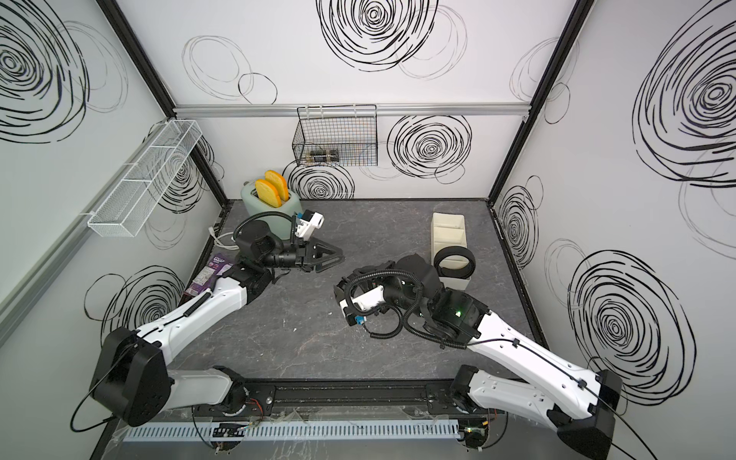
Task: Place the belts into the storage roll
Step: Pick up the belt from the center of the board.
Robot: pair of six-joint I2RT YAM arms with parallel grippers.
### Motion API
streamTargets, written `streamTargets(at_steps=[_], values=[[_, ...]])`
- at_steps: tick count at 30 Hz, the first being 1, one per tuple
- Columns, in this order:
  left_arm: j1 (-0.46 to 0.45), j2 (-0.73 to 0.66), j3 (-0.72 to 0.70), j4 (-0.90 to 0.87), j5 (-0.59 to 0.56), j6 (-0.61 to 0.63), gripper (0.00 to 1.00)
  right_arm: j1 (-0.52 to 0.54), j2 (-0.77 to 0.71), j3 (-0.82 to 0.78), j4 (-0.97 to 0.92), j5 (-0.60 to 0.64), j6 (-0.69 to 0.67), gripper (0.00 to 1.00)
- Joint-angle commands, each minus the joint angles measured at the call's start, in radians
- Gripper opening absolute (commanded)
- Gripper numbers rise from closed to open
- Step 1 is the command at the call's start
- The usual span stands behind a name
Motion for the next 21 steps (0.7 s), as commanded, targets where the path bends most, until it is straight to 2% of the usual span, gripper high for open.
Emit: streamTargets(at_steps=[1, 5, 7, 13, 18, 21], values=[[-0.026, -0.011, 0.017, 0.106, 0.04, -0.06, 0.65, 0.044, 0.009, 0.041, 0.014, 0.151, -0.193, 0.0], [-0.063, -0.024, -0.005, 0.101, 0.008, -0.059, 0.65, 0.069, -0.001, 0.0, 0.112, 0.262, -0.272, 0.0], [-0.073, -0.029, 0.01, 0.033, 0.013, -0.003, 0.65, 0.069, -0.004, -0.006, 0.134, 0.297, -0.299, 0.0], [-0.072, -0.012, 0.051, -0.253, 0.027, 0.242, 0.64, 0.069, -0.024, 0.01, 0.146, 0.319, -0.292, 0.0], [-0.069, 0.025, 0.096, -0.317, 0.073, 0.344, 0.63, 0.07, -0.026, 0.042, 0.112, 0.307, -0.304, 0.0], [-0.081, 0.062, 0.143, -0.312, 0.111, 0.364, 0.63, 0.074, -0.026, 0.054, 0.109, 0.288, -0.304, 0.0]])
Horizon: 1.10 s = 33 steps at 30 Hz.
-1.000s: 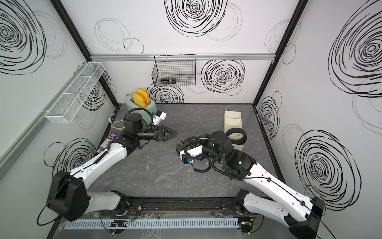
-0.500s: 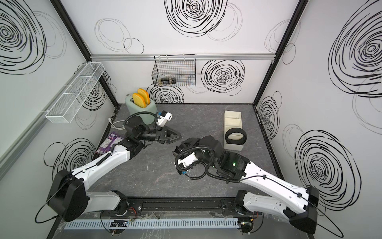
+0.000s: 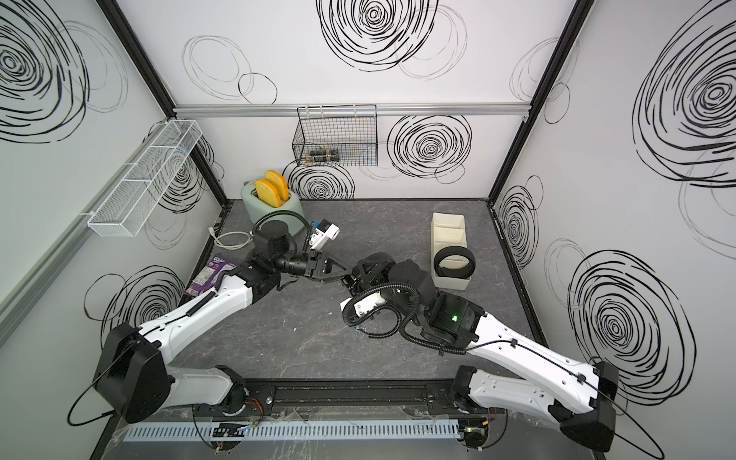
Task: Place the belts into the storage roll
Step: Pick up the belt from the center of the board.
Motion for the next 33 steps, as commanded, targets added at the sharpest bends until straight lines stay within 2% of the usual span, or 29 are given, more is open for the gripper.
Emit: streamTargets(at_steps=[1, 2, 6, 14, 17, 20, 22, 26, 27, 31, 33], values=[[-0.013, 0.04, 0.078, -0.016, 0.061, 0.084, 0.63, 0.011, -0.023, 0.058, 0.055, -0.001, -0.011, 0.0], [-0.021, 0.053, 0.094, -0.018, 0.103, 0.091, 0.62, 0.014, -0.023, 0.06, 0.056, -0.002, -0.011, 0.0], [-0.059, 0.092, 0.132, -0.035, 0.154, 0.115, 0.6, 0.02, -0.02, 0.06, 0.053, -0.001, -0.007, 0.0], [-0.095, 0.115, 0.152, -0.062, 0.227, 0.154, 0.42, 0.02, -0.027, 0.045, 0.061, 0.022, 0.006, 0.0], [-0.116, 0.115, 0.162, -0.068, 0.24, 0.155, 0.43, 0.02, -0.032, 0.038, 0.063, 0.027, 0.01, 0.0], [-0.133, 0.104, 0.172, -0.089, 0.245, 0.172, 0.52, 0.02, -0.04, 0.028, 0.09, 0.044, 0.036, 0.0], [-0.107, 0.09, 0.172, -0.118, 0.208, 0.196, 0.59, 0.02, -0.043, 0.032, 0.093, 0.037, 0.034, 0.0], [-0.05, 0.059, 0.115, 0.092, 0.208, 0.02, 0.6, 0.028, -0.031, 0.049, 0.04, 0.039, -0.04, 0.0], [-0.057, 0.058, 0.117, 0.095, 0.211, 0.019, 0.6, 0.028, -0.032, 0.042, 0.047, 0.048, -0.038, 0.0], [-0.13, 0.083, 0.154, -0.032, 0.22, 0.133, 0.59, 0.028, -0.031, 0.026, 0.096, 0.051, -0.013, 0.0], [-0.126, 0.091, 0.17, -0.064, 0.202, 0.155, 0.59, 0.028, -0.028, 0.015, 0.102, 0.056, -0.007, 0.0]])
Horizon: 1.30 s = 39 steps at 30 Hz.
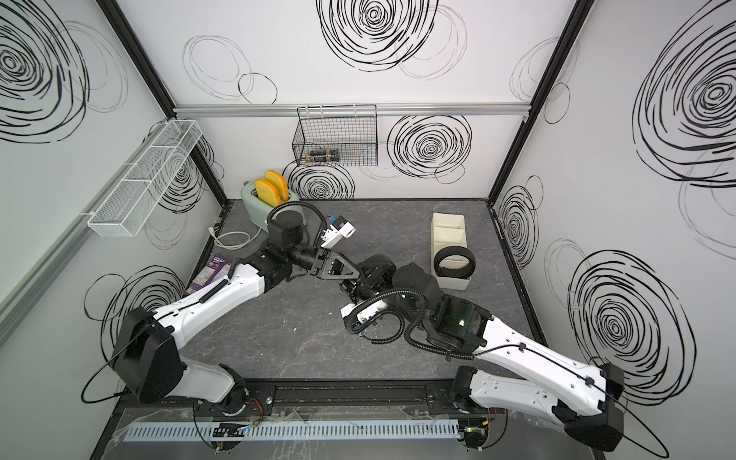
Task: Place the belts into the storage roll
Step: Pick up the belt from the center of the board.
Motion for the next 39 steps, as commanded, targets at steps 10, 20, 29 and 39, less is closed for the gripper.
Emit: streamTargets(at_steps=[10, 20, 29, 39], values=[[-0.082, 0.06, 0.113, -0.177, 0.07, 0.169, 0.58, -0.032, -0.011, -0.039, 0.176, 0.034, 0.18, 0.0], [0.18, -0.145, 0.023, -0.103, -0.397, 0.171, 0.67, -0.17, -0.042, -0.081, 0.187, -0.158, 0.506, 0.0], [0.099, -0.191, 0.079, -0.338, -0.654, 0.393, 0.68, -0.213, -0.024, -0.073, 0.24, -0.251, 0.679, 0.0], [0.151, -0.297, -0.144, -0.088, -0.496, 0.242, 0.69, -0.283, -0.047, -0.085, 0.324, -0.321, 0.851, 0.0]])
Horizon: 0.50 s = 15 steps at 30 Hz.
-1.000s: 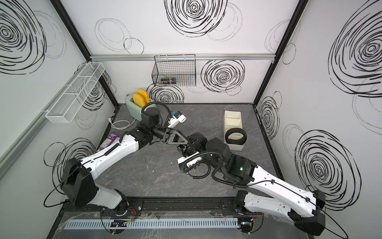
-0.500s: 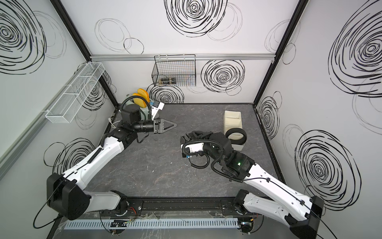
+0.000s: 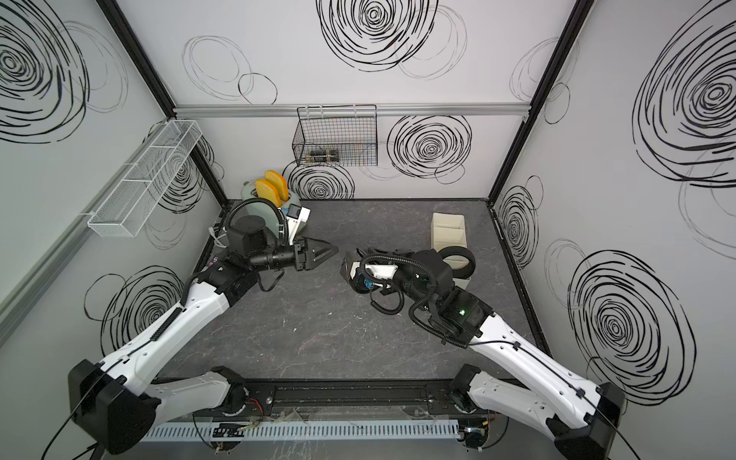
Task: Place the belts into the storage roll
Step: Pick up the belt from the center of the board.
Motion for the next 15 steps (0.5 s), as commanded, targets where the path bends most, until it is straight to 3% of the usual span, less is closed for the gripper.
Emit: streamTargets(at_steps=[1, 4, 7, 10, 15], values=[[0.009, -0.019, -0.067, 0.196, 0.121, -0.071, 0.69, -0.025, -0.03, 0.01, 0.137, -0.054, 0.097, 0.0], [0.026, -0.006, -0.115, 0.362, 0.203, -0.211, 0.69, -0.031, -0.033, 0.014, 0.126, -0.11, 0.068, 0.0], [0.048, 0.016, -0.105, 0.413, 0.244, -0.297, 0.69, 0.001, -0.057, 0.004, 0.043, -0.127, -0.179, 0.0], [0.06, 0.034, -0.097, 0.473, 0.26, -0.397, 0.69, 0.077, -0.067, 0.014, -0.089, 0.063, -0.465, 0.0], [0.054, 0.033, -0.077, 0.442, 0.145, -0.444, 0.69, 0.191, -0.074, -0.023, -0.207, 0.413, -0.916, 0.0]])
